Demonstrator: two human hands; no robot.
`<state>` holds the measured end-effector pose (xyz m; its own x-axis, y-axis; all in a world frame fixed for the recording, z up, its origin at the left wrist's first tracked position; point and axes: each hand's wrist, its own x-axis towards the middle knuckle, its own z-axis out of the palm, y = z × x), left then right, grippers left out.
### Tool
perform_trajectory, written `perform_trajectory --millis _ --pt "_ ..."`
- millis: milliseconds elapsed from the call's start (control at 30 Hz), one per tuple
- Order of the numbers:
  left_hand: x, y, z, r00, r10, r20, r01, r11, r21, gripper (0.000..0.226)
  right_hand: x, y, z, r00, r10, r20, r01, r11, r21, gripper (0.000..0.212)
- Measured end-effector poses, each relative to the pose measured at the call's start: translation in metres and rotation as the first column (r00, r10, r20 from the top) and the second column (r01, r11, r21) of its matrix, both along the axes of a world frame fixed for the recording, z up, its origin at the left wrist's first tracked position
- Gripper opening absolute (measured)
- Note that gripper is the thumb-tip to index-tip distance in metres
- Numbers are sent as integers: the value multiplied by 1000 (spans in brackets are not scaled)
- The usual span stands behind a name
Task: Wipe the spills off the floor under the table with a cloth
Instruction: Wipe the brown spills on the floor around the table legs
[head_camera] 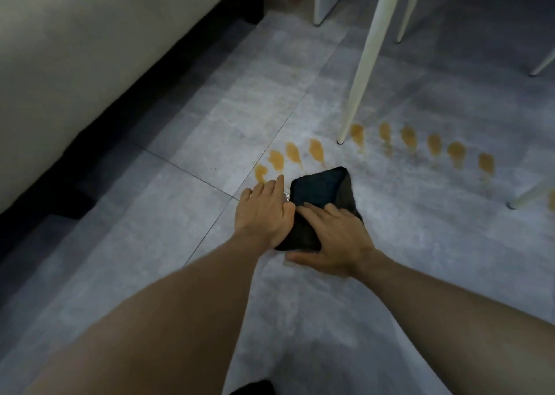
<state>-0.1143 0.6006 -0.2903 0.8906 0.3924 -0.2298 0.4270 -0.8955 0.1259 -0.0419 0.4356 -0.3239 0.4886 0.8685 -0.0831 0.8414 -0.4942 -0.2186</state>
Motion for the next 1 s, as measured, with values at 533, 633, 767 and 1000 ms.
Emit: perform_trajectory --millis 533,633,767,1000 --pt "10 77 -65 961 266 82 -261 963 -63 75 20 98 -31 853 -521 -25 518 852 -72 96" --pt "17 79 -75 955 282 86 -277 959 -66 80 22 87 -32 869 -495 -6 494 867 -62 94" --pt "16 78 -78 946 298 124 -291 954 -72 76 23 72 -29 857 -515 20 514 851 -103 92" --pt "17 82 -80 938 295 180 -283 955 -89 82 78 143 -30 867 -496 43 496 854 -156 92"
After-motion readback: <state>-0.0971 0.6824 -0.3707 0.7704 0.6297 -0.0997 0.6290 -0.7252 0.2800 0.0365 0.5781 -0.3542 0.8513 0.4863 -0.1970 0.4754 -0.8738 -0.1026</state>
